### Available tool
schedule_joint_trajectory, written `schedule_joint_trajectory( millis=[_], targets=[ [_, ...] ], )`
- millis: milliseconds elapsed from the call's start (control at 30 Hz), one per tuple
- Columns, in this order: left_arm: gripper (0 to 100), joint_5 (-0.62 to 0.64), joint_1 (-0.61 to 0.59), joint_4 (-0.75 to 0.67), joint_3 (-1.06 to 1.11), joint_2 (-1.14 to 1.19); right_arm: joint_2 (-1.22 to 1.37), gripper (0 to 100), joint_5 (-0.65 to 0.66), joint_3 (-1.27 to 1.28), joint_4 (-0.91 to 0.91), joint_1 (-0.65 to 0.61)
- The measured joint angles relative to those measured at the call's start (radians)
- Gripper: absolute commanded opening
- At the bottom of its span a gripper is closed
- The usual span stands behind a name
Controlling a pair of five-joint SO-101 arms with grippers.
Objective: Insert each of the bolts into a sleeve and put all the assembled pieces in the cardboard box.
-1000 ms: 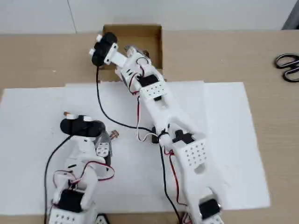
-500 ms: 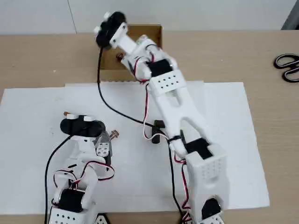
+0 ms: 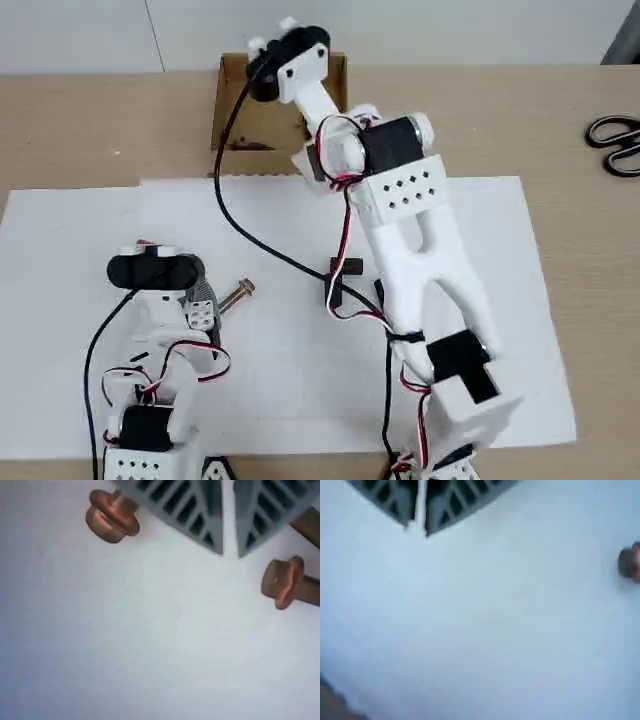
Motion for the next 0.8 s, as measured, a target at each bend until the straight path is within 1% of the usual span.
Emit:
schedule_joint_trajectory(
  millis=[100,167,267,600,733,800],
  targets=[
    [1,-0.029,-0.008,0.000,0.000,0.000,-0.063,0.4,-0.051,0.000,0.101,0.000],
    [1,-0.034,-0.008,0.000,0.000,0.000,-0.120,0.4,-0.083,0.000,0.121,0.000],
    [1,-0.034,-0.008,0.000,0.000,0.000,-0.215,0.6,-0.097,0.057,0.130,0.000],
    [1,-0.040,-0.008,0.000,0.000,0.000,-0.562,0.8,-0.101,0.520,0.130,0.000],
    [1,-0.040,-0.008,0.000,0.000,0.000,-0.614,0.8,-0.101,0.715,0.123,0.000],
    [1,-0.040,-0.008,0.000,0.000,0.000,-0.615,0.9,-0.101,0.796,0.080,0.003]
  ],
)
